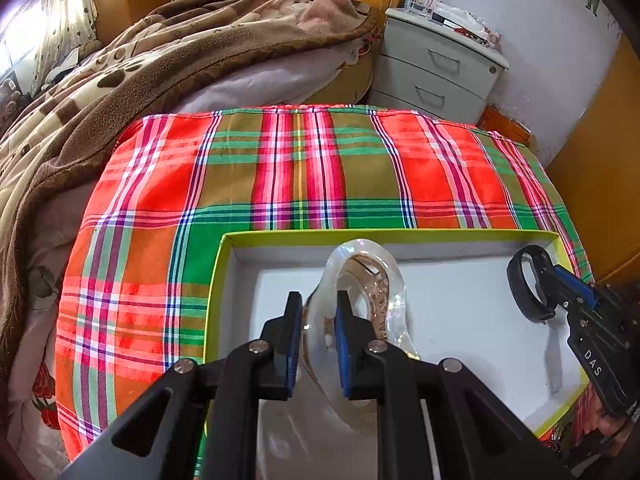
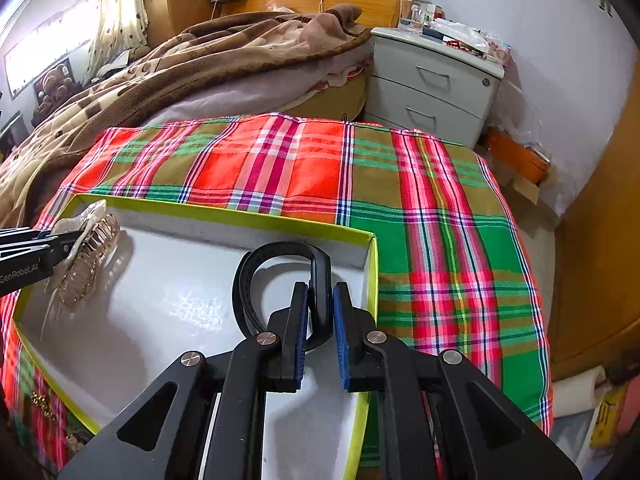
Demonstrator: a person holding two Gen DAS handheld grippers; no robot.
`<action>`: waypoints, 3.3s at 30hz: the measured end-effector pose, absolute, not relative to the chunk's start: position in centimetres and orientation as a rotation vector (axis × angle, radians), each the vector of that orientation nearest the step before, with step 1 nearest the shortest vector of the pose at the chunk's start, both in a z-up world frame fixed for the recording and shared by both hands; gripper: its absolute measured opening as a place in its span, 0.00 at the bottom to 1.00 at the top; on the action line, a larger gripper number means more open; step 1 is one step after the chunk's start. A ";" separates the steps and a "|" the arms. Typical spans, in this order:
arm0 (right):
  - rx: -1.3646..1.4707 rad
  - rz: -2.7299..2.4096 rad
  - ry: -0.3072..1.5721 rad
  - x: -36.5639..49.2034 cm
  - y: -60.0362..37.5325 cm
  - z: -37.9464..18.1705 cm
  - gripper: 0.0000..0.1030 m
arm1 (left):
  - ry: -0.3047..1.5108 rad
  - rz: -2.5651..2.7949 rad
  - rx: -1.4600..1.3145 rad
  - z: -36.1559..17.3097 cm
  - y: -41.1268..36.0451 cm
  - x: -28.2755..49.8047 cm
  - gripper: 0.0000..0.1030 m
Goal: Organize jewelry
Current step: 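Open the right tool to drop the black band while the left tool releases the claw clip, then grasp the purple coiled hair tie with the right tool while the left tool moves to the gold chain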
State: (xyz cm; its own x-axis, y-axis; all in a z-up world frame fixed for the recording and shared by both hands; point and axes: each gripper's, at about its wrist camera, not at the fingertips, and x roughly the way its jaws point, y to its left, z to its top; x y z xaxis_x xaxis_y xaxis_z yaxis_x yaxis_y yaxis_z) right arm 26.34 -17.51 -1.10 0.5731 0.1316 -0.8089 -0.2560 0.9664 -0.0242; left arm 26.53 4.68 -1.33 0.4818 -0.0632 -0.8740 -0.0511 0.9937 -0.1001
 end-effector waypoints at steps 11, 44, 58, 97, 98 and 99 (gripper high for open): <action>-0.146 0.227 0.923 26.3 -17.5 -0.9 0.13 | 1.073 -0.004 -0.121 -1.3 4.9 26.5 0.29; 0.077 0.565 0.804 12.1 -18.1 2.7 0.33 | 0.895 -0.026 -0.189 3.0 7.1 9.2 0.41; -0.017 0.711 0.848 8.3 -12.8 -0.1 0.33 | 0.931 -0.033 -0.248 0.2 8.6 6.1 0.41; 0.003 0.587 0.751 7.4 -14.9 1.5 0.09 | 0.986 -0.102 -0.023 -2.4 4.6 8.1 0.45; 0.004 0.586 0.746 7.4 -14.9 1.6 0.09 | 0.984 -0.094 0.007 -2.5 4.4 8.2 0.45; 0.006 0.588 0.745 7.4 -15.0 1.6 0.09 | 0.985 -0.089 0.033 -2.5 4.1 8.3 0.45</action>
